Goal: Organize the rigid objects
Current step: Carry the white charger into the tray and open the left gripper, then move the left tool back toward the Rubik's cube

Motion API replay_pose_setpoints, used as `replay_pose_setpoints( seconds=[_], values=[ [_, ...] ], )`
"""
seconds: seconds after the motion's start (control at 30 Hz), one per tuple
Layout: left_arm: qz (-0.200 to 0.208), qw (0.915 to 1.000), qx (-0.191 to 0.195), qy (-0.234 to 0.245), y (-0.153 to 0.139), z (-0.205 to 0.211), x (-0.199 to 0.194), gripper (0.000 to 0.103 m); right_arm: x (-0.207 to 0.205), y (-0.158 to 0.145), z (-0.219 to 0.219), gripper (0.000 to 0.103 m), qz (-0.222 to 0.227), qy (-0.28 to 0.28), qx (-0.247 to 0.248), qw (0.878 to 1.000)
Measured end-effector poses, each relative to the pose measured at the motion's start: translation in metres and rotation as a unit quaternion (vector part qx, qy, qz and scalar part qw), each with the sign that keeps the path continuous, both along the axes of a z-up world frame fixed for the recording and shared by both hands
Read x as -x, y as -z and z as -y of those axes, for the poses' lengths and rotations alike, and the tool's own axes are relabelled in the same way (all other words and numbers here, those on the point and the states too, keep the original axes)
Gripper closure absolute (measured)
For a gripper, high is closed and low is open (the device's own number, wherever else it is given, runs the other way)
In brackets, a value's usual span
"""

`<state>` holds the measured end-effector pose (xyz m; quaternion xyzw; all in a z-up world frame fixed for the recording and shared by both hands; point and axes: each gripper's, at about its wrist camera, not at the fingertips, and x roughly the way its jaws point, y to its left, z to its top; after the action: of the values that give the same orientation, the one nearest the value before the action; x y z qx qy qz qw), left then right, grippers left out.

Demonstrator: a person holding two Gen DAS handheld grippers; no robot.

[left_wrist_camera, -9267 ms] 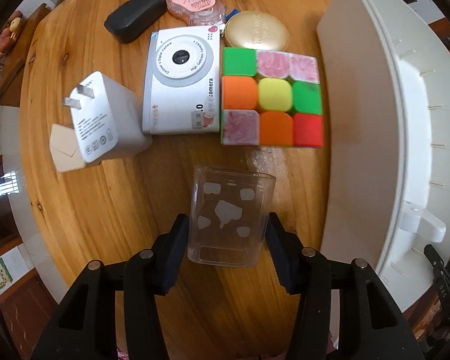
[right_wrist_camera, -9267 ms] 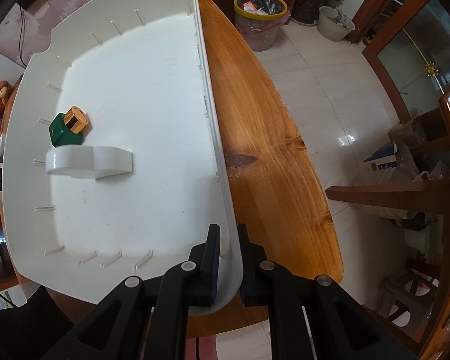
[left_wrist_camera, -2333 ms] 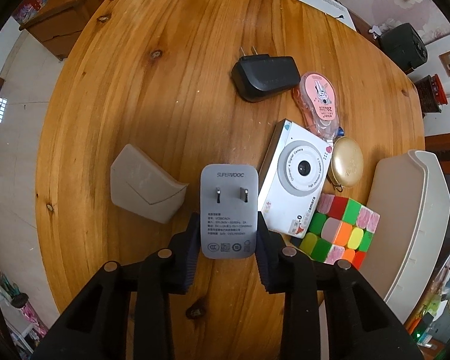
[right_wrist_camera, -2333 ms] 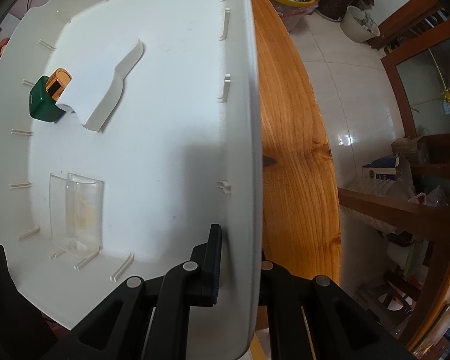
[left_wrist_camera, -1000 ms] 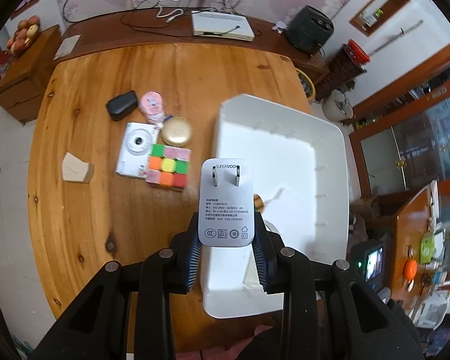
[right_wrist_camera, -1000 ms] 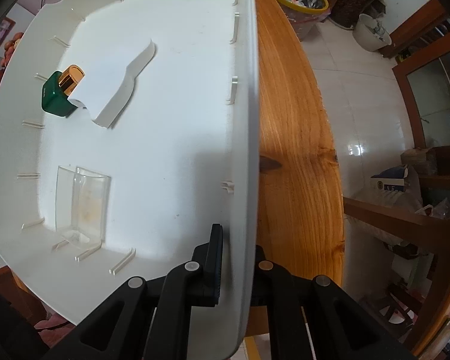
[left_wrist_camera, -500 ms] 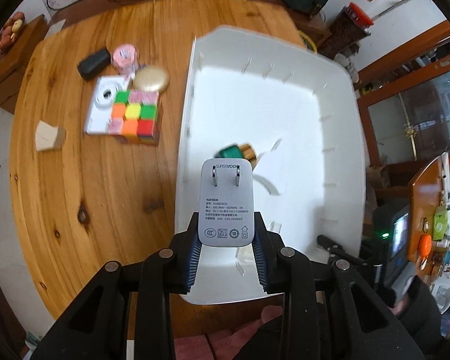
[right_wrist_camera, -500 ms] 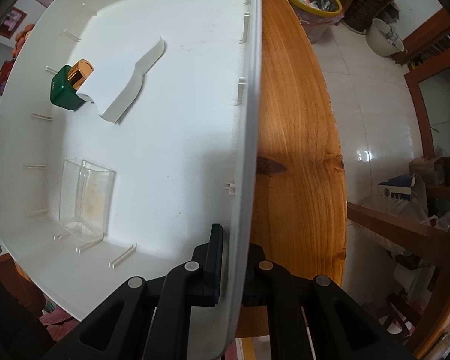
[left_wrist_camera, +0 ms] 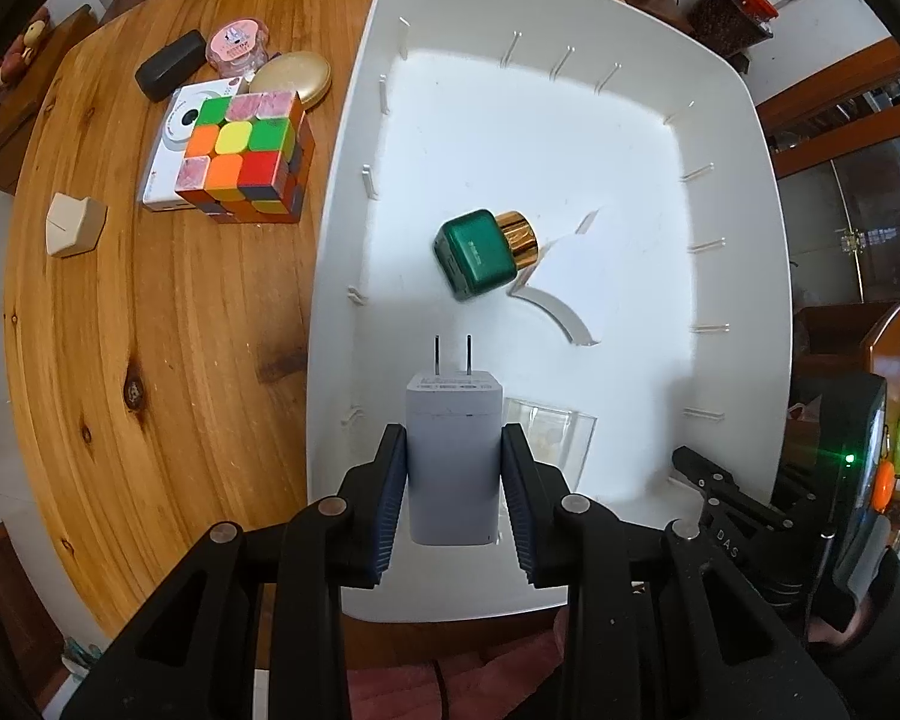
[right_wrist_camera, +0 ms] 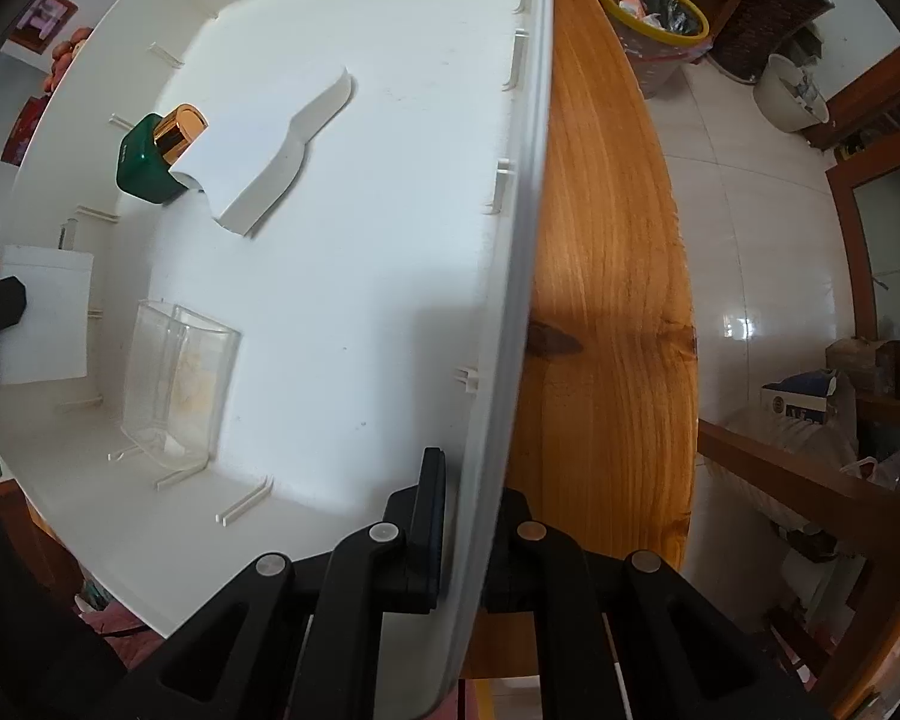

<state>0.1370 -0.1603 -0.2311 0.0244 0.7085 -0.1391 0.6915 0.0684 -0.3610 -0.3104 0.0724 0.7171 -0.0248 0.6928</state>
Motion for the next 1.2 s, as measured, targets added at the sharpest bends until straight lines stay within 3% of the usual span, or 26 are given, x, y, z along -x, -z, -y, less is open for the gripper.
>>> replay_pose_setpoints(
  seconds=[0.27, 0.5, 0.6, 0.73, 1.2],
  values=[
    [0.002, 0.9996, -0.028, 0.003, 0.007, -0.001, 0.002, 0.068, -0.002, 0.000, -0.001, 0.094, -0.001, -0.004, -0.001, 1.000],
    [0.053, 0.9983, -0.017, 0.016, -0.019, 0.001, 0.002, 0.065, -0.003, 0.000, -0.002, 0.094, -0.003, -0.006, 0.002, 1.000],
    [0.069, 0.9974, -0.013, 0.017, -0.027, 0.001, 0.001, 0.056, -0.003, -0.001, -0.003, 0.094, -0.004, -0.007, 0.003, 1.000],
    [0.090, 0.9956, -0.018, 0.016, -0.035, -0.002, -0.002, 0.053, -0.003, 0.000, -0.003, 0.094, -0.004, -0.007, 0.003, 1.000],
    [0.097, 0.9924, -0.068, -0.035, -0.041, -0.046, -0.028, 0.050, -0.002, -0.003, -0.002, 0.094, -0.002, 0.004, 0.009, 1.000]
  ],
)
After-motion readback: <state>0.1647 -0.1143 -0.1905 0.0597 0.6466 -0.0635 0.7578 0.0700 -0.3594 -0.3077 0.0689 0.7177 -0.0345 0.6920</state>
